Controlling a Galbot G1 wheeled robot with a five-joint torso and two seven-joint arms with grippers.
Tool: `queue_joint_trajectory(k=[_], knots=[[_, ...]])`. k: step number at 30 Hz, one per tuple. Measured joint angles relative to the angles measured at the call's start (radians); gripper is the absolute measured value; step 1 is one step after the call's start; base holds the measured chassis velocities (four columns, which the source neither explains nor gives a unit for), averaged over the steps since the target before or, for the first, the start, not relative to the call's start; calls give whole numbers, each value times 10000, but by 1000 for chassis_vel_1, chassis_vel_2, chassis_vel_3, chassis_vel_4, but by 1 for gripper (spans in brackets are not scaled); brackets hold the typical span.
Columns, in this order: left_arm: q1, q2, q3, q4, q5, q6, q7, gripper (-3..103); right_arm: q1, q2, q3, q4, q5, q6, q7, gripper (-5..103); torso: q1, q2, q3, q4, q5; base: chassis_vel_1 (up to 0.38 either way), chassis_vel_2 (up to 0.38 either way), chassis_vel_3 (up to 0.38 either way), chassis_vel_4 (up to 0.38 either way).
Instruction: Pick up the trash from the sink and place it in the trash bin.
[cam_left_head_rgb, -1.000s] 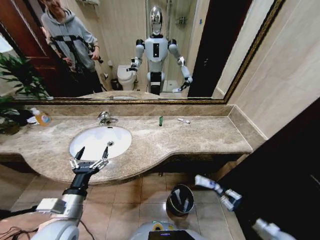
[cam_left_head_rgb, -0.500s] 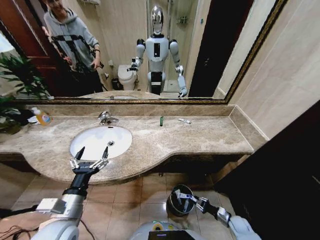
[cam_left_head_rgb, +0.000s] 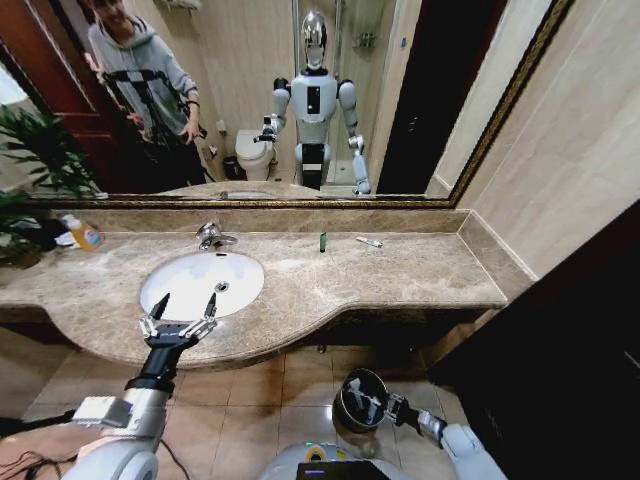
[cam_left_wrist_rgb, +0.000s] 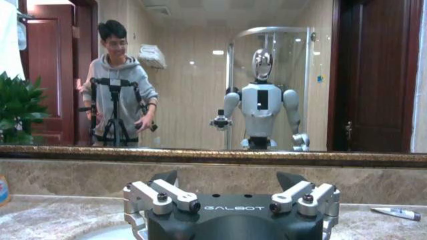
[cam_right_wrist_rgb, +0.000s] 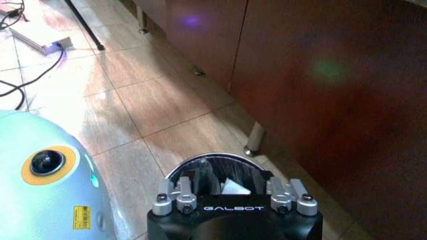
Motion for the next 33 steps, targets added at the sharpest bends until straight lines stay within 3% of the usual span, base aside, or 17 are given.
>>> queue_joint_trajectory(k=[6, 8, 9, 11, 13, 15, 17, 19, 21, 26, 27, 30, 31, 33], knots=[[0, 0, 0, 0, 0, 0, 0, 100, -192, -146, 27, 115, 377, 146, -45, 72, 0, 0, 0, 0, 3, 0, 0, 0, 0], [0, 0, 0, 0, 0, 0, 0, 100, -569, -328, 126, 511, 1269, 226, -217, 83, 0, 0, 0, 1, 1, 0, 0, 0, 0], [0, 0, 0, 0, 0, 0, 0, 100, -569, -328, 126, 511, 1269, 226, -217, 83, 0, 0, 0, 1, 1, 0, 0, 0, 0], [0, 0, 0, 0, 1, 0, 0, 100, -1000, -529, 287, 888, 2407, 537, -22, 93, 0, 1, -1, 0, -4, 0, 0, 0, 0], [0, 0, 0, 0, 0, 0, 0, 100, -1101, -546, 355, 968, 2660, 677, 153, 97, -1, 1, 0, -1, -3, 0, 0, 0, 0], [0, 0, -1, 0, 1, 0, 0, 100, -1714, -581, 648, 1733, 4103, 1063, 821, 99, 0, 1, -1, 1, 8, 0, 0, 0, 0], [0, 0, 0, 0, 0, 0, 0, 100, -2001, -593, 741, 2187, 4640, 1090, 1117, 99, 0, 1, 0, 1, 6, 0, 0, 0, 0], [0, 0, 0, 0, 1, 0, 0, 100, -2787, -539, 1174, 3408, 5894, 1141, 1903, 100, -1, 2, -1, -2, -4, 0, 0, 0, 0], [0, 0, 0, 0, 1, 0, 0, 100, -3281, -459, 1663, 4224, 6334, 1186, 2618, 100, -2, 2, -1, -1, 4, 0, 0, 0, 0], [0, 0, 0, 0, 0, 0, 0, 100, -3853, -271, 2659, 5633, 6904, 1103, 3437, 100, -1, 2, -1, -1, 2, 0, 0, 0, 0], [0, 0, -1, 0, 0, 0, 0, 100, -3977, -218, 2904, 6051, 6990, 963, 3599, 100, -1, 1, -1, 0, 10, 0, 0, 0, 0], [0, 0, 0, 0, 1, 0, 0, 100, -4987, -5, 3970, 8489, 7798, -674, 4306, 100, -1, 1, -1, 0, -2, 0, 0, 0, 0], [0, 0, 0, 0, 1, 0, 0, 100, -4987, -5, 3970, 8489, 7798, -674, 4306, 100, -1, 1, -1, 0, -2, 0, 0, 0, 0], [0, 0, 0, 0, 0, 0, 0, 100, -5532, 105, 4433, 10026, 8177, -1593, 4616, 100, -2, 2, -1, -3, -2, 0, 0, 0, 0]])
